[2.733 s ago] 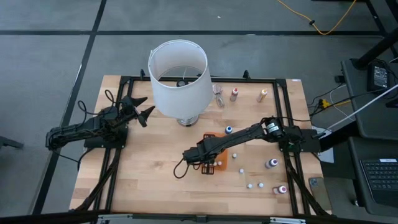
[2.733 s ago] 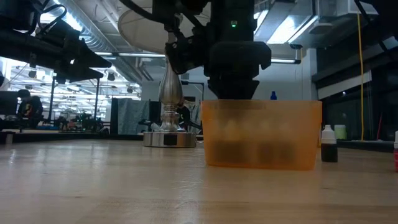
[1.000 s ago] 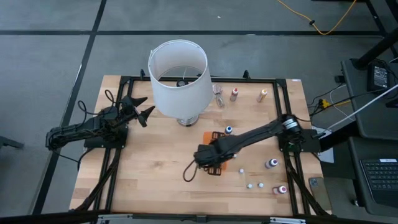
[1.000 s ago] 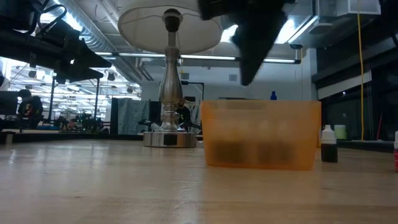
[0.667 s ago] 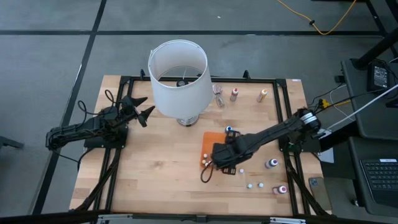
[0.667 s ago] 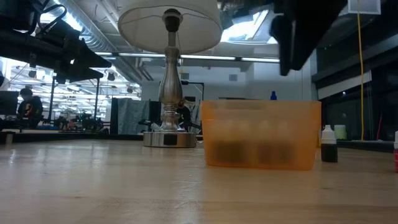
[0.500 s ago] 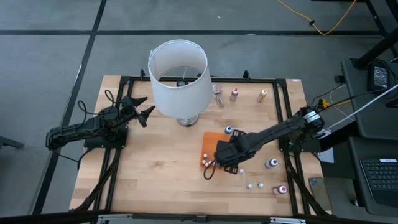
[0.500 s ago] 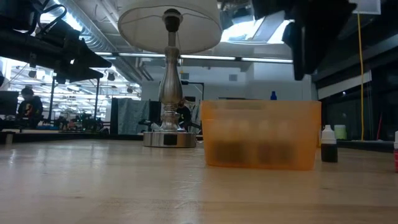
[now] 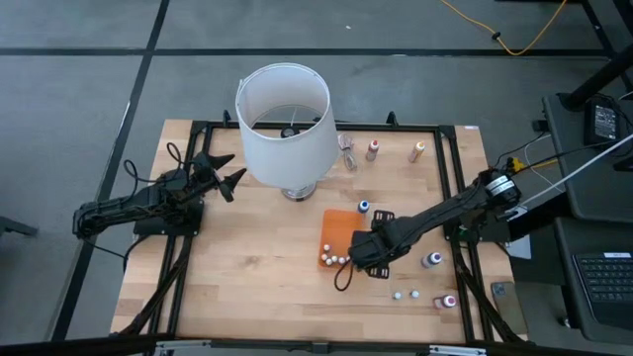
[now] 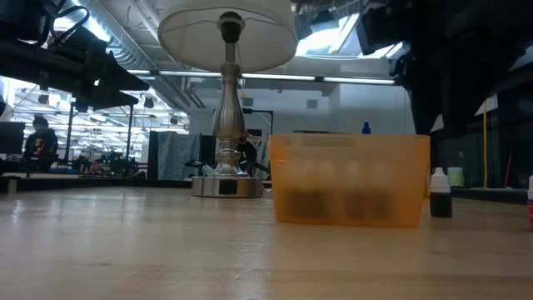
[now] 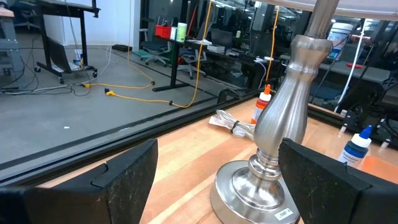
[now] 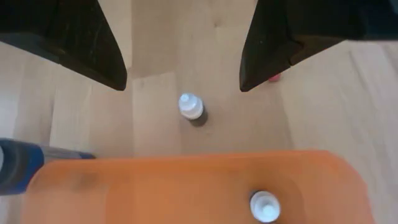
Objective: Pick & Place food coloring
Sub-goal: Put the small black food coloring bottle into the orange bin
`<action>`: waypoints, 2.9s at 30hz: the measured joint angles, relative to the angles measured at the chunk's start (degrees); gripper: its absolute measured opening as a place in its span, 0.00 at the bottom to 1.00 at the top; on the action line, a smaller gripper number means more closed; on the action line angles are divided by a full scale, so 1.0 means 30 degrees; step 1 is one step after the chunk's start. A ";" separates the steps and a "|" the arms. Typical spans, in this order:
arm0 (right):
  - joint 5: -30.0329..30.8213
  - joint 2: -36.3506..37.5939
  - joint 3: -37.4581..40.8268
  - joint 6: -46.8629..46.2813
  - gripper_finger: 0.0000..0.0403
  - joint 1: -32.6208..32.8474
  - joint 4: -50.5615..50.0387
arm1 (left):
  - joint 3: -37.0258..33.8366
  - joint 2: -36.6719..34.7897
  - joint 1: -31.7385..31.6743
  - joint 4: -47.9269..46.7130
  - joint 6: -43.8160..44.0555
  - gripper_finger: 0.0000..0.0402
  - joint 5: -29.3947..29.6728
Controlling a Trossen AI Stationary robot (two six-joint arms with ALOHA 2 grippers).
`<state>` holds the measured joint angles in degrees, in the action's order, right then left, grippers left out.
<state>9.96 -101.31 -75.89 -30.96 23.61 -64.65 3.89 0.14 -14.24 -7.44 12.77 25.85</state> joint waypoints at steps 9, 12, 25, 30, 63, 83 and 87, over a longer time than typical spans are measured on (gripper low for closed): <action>0.0226 0.0347 0.1823 0.1369 0.77 -0.0020 0.1823 | 0.0000 0.0000 0.0000 0.0000 0.0002 0.80 0.0000; 0.0313 0.0347 0.2283 0.1463 0.77 -0.0027 0.2390 | -0.0002 -0.0007 0.0000 -0.0001 0.0002 0.80 0.0000; 0.0333 0.0347 0.4090 0.2415 0.77 -0.0314 0.4686 | 0.0004 -0.0001 0.0000 -0.0007 0.0002 0.80 0.0000; 0.0384 0.0345 0.4144 0.2498 0.77 -0.0505 0.4796 | 0.0003 -0.0006 0.0000 0.0000 0.0001 0.80 0.0000; -0.0350 0.0340 0.4027 0.2345 0.12 -0.0898 0.4317 | 0.0005 0.0000 0.0000 -0.0006 -0.0005 0.80 0.0000; -0.0714 0.0311 -0.0140 0.2009 0.15 -0.0786 -0.1020 | 0.0005 0.0000 0.0000 -0.0001 0.0002 0.80 0.0000; -0.0714 0.0230 -0.1977 0.1900 0.14 -0.0785 -0.2401 | 0.0004 0.0000 0.0000 -0.0006 0.0002 0.80 0.0000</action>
<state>7.81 -100.62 -81.82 -25.26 21.26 -71.85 3.90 0.14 -14.24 -7.46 12.78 25.85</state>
